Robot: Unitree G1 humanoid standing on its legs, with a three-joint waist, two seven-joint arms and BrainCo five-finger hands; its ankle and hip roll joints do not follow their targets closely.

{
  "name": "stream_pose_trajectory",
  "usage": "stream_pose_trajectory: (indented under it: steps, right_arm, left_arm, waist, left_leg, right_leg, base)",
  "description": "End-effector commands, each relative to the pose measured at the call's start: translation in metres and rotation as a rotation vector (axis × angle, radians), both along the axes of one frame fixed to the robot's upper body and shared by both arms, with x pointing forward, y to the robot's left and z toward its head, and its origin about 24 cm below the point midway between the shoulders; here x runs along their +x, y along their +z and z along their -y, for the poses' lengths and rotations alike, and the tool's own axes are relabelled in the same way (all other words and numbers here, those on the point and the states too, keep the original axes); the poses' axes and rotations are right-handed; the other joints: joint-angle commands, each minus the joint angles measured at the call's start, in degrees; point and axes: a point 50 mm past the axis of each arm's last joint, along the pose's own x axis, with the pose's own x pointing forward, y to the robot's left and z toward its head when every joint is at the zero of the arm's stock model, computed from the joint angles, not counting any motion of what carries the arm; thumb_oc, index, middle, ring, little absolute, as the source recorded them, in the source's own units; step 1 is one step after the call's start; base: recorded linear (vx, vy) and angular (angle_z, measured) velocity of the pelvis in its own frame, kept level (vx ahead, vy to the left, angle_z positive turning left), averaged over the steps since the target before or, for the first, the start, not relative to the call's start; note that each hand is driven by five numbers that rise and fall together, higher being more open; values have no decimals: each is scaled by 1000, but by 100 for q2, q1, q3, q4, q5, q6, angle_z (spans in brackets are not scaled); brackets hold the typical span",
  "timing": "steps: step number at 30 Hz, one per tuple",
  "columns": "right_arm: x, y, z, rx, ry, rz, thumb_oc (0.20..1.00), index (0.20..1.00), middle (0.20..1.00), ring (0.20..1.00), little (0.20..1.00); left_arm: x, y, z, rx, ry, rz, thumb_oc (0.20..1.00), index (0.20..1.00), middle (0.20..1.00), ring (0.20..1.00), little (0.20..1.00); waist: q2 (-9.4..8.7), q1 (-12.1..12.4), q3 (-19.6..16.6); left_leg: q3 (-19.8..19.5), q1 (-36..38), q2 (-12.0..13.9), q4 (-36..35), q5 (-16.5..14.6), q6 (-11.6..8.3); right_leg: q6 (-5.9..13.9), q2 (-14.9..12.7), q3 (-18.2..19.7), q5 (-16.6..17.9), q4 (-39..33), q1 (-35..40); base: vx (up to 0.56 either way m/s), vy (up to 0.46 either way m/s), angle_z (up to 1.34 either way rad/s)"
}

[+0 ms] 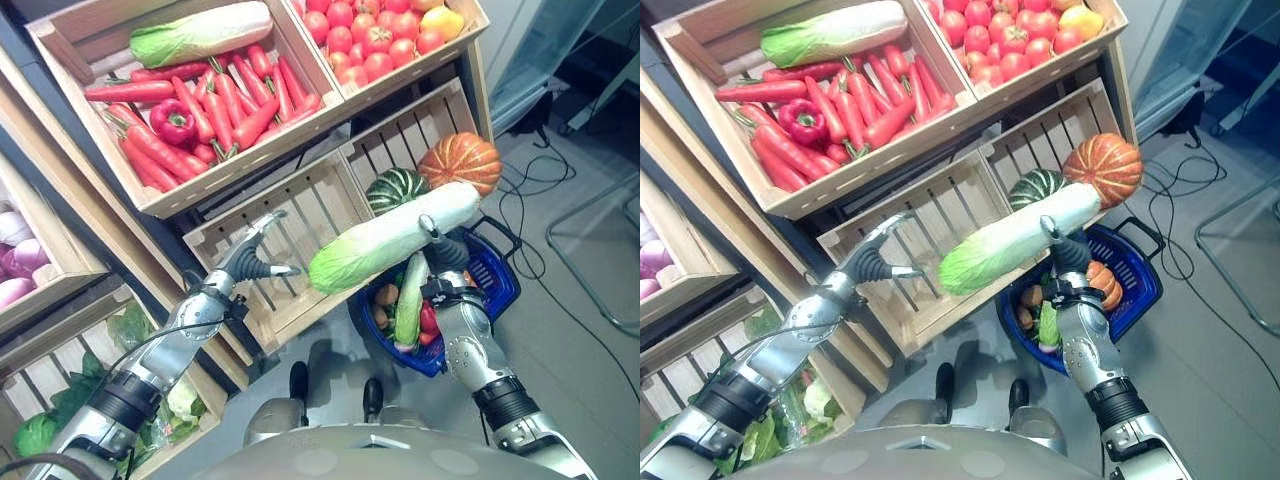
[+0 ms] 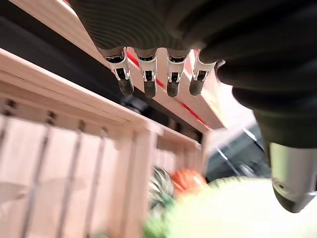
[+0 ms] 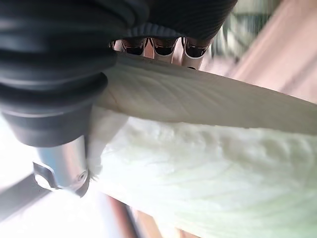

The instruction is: Pick up fruits and vegetables into the basket

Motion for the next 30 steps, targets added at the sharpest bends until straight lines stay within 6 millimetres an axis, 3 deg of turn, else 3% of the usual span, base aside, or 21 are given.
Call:
stream_pose_trajectory:
  steps: [1,4,8,9,14,18,20,21,30]
  right_arm:
    - [16,53,5,12,-142,259,200,200,200,200,200]
    - [18,60,23,-12,-312,262,200,200,200,200,200]
    - [23,64,38,-40,-433,260,200,200,200,200,200]
    - [29,68,51,-49,-522,249,200,200,200,200,200]
    - [40,76,71,-83,-686,209,200,200,200,200,200]
    - [54,101,100,-96,-851,193,200,200,200,200,200]
    - [54,103,102,-89,-861,194,200,200,200,200,200]
    - [58,117,110,-83,-897,210,200,200,200,200,200]
    - [71,152,129,-85,-987,195,200,200,200,200,200]
  left_arm:
    - [20,39,-14,-60,140,242,1000,1000,1000,1000,1000]
    - [23,49,-17,-127,208,332,1000,1000,1000,1000,1000]
    - [26,58,-14,-181,229,404,1000,1000,1000,1000,1000]
    - [30,67,-9,-212,227,448,1000,1000,1000,1000,1000]
    - [37,79,0,-250,207,488,1000,1000,1000,1000,1000]
    - [45,86,17,-277,152,506,1000,1000,1000,1000,1000]
    - [46,86,18,-283,148,499,1000,1000,1000,1000,1000]
    - [49,85,23,-347,133,450,1000,1000,1000,1000,1000]
    - [56,92,37,-377,89,456,1000,1000,1000,1000,1000]
  waist:
    - [-250,-87,717]
    - [-258,-58,1133]
    - [-269,-20,1410]
    - [-282,13,1599]
    - [-271,67,1855]
    - [-176,134,1867]
    - [-170,141,1867]
    - [-135,178,1867]
    - [-8,289,1867]
  left_leg:
    - [201,-92,-300,666,-851,161]
    - [228,-629,-308,1342,-945,73]
    - [247,-1041,-296,1852,-1084,25]
    - [246,-1356,-304,2234,-1195,3]
    - [191,-1847,-327,2769,-1323,-49]
    - [253,-2906,-330,3551,-1563,-95]
    - [265,-2988,-333,3614,-1584,-95]
    - [275,-3338,-395,3862,-1659,-91]
    - [298,-4184,-535,4330,-1794,36]
  right_leg:
    - [237,-111,-25,-259,742,-361]
    - [162,-133,-58,-341,1198,-747]
    - [106,-153,-79,-454,1574,-1061]
    - [58,-162,-108,-533,1858,-1301]
    - [14,-195,-164,-619,2297,-1683]
    - [12,-290,-212,-766,3025,-2652]
    - [13,-301,-225,-779,3088,-2737]
    - [14,-337,-268,-817,3342,-3088]
    - [56,-403,-241,-914,4115,-4153]
  base:
    - [-125,-20,-4]
    - [-151,-35,-3]
    - [-111,-33,0]
    - [-121,-39,3]
    - [-85,-33,10]
    - [-90,-34,13]
    - [-63,-26,15]
    - [-65,-23,13]
    - [-23,-11,6]
